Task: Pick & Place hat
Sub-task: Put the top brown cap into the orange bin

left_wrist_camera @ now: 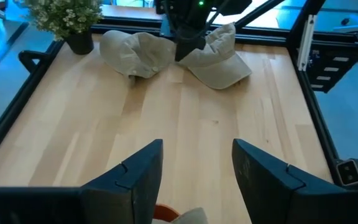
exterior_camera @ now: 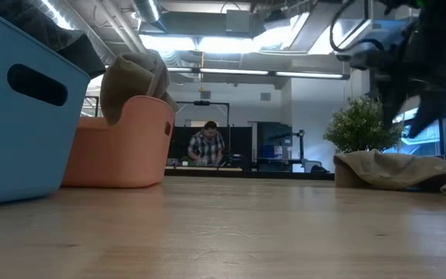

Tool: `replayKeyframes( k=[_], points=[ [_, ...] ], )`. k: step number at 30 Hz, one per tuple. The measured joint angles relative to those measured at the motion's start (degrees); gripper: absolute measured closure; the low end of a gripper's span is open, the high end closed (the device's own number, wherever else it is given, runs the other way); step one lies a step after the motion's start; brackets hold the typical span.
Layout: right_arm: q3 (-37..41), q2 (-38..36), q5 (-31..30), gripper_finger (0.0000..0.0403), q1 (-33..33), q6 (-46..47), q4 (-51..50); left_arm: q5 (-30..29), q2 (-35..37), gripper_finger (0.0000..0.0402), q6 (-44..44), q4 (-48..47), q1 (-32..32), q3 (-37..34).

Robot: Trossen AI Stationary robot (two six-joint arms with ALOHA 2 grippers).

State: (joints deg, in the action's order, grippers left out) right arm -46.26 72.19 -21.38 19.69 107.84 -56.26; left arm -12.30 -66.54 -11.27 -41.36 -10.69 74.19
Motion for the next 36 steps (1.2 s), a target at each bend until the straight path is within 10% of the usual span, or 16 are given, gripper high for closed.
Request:
replayKeyframes(
  k=[22, 36],
  points=[
    [-0.19, 0.16, 5.07, 0.0216, -0.79, 7.68, -19.01, -0.02, 0.0, 0.0216, -1.44, 0.02, 2.99, 0.0],
    [6.19, 2.03, 2.2, 0.0216, -8.09, 5.36, -9.19, -0.04, 0.0, 0.0214, -0.95, 0.07, 2.99, 0.0]
  ],
)
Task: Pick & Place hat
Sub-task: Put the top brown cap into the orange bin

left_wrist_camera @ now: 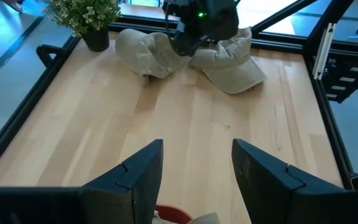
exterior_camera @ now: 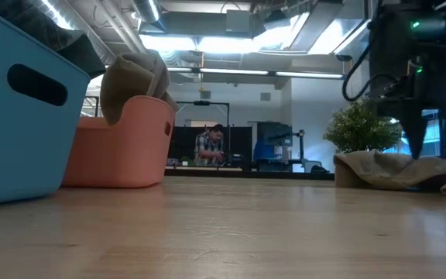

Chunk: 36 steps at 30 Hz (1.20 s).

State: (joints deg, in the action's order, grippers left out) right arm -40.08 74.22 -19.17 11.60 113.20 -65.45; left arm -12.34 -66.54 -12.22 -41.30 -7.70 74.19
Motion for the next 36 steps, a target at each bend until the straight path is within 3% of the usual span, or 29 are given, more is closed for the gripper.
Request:
replayKeyframes(
  k=[17, 22, 30, 36],
  points=[
    [14.09, -0.44, 3.96, 0.0225, -5.81, -2.44, 22.46, -0.07, 0.0, 0.021, 1.02, -0.01, 0.0, 0.0],
    [13.33, -0.07, 4.5, 0.0269, -5.82, -3.74, 18.95, -0.2, 0.0, 0.021, 1.02, 0.0, 0.0, 0.0],
    [13.61, 0.34, 0.97, 0.0387, -5.82, -9.31, 21.79, -0.19, 0.0, 0.021, 0.92, 0.04, 0.0, 0.0],
    [9.27, 0.72, 0.91, 0.0389, -4.58, -20.87, 22.22, -0.09, 0.0, 0.021, -2.32, 0.24, -0.07, 0.0]
  ],
)
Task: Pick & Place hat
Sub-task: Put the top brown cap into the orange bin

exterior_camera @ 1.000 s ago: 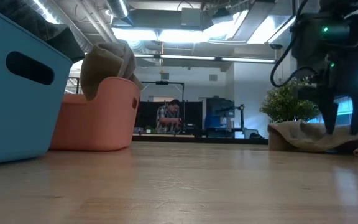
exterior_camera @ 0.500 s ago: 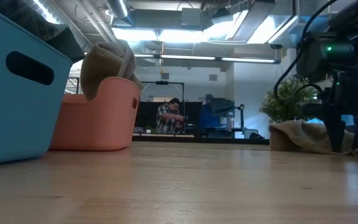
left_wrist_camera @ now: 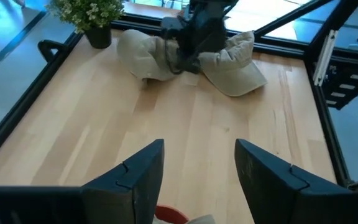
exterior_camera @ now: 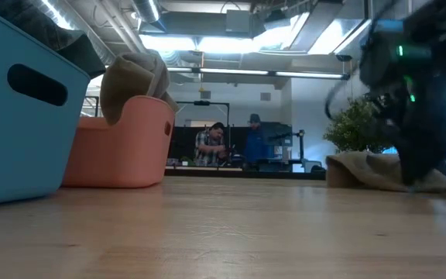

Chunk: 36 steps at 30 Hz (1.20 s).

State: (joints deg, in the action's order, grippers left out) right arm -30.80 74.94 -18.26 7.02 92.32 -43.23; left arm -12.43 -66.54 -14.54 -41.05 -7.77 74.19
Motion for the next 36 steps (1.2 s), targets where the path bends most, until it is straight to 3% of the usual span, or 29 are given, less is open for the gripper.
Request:
replayKeyframes(
  k=[12, 22, 29, 36],
  points=[
    [-26.65, -0.2, -12.5, 0.0393, 4.91, -25.87, -11.66, 0.0, 0.0, 0.021, -1.29, 0.31, -2.05, -0.02],
    [-46.87, -0.26, -12.75, 0.0393, 8.73, -59.19, -10.29, 0.24, -1.78, 0.021, 7.67, 7.84, -3.12, -0.09],
    [-49.55, -0.31, -12.02, 0.0393, 10.19, -74.31, 4.54, -1.29, -7.75, 0.021, 15.85, 17.88, -4.53, -0.07],
    [-49.16, 1.97, -11.66, 0.0393, 10.17, -73.68, 5.15, -8.16, -12.07, 0.021, 26.25, 24.78, -8.22, -0.04]
  ],
)
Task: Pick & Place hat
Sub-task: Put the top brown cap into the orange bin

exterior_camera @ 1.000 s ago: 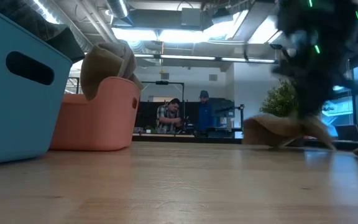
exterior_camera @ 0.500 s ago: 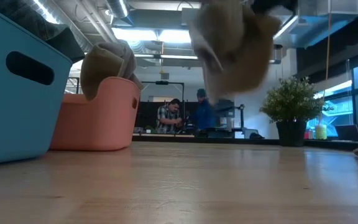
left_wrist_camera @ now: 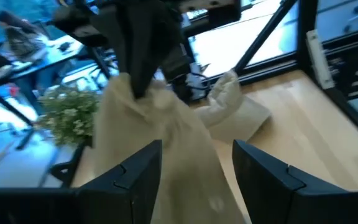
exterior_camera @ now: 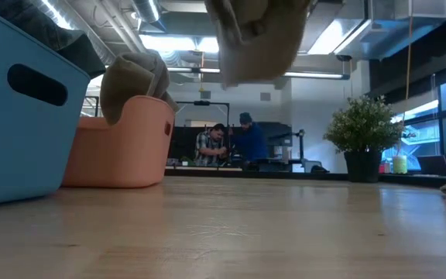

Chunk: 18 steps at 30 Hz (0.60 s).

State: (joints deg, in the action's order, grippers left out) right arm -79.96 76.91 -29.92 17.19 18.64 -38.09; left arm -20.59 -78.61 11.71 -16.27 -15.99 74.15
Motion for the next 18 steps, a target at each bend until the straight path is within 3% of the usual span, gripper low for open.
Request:
replayKeyframes(
  k=[5, 18],
  points=[
    [0.02, 2.59, 0.14, 0.0393, 0.0, 0.64, 0.87, -6.14, -0.8, 0.021, 0.24, 0.31, -1.25, 0.0],
    [0.02, 4.61, 0.07, 0.0393, -0.52, 3.64, 4.56, -9.04, -3.61, 0.021, -1.47, 1.88, -1.35, 0.09]
  ],
)
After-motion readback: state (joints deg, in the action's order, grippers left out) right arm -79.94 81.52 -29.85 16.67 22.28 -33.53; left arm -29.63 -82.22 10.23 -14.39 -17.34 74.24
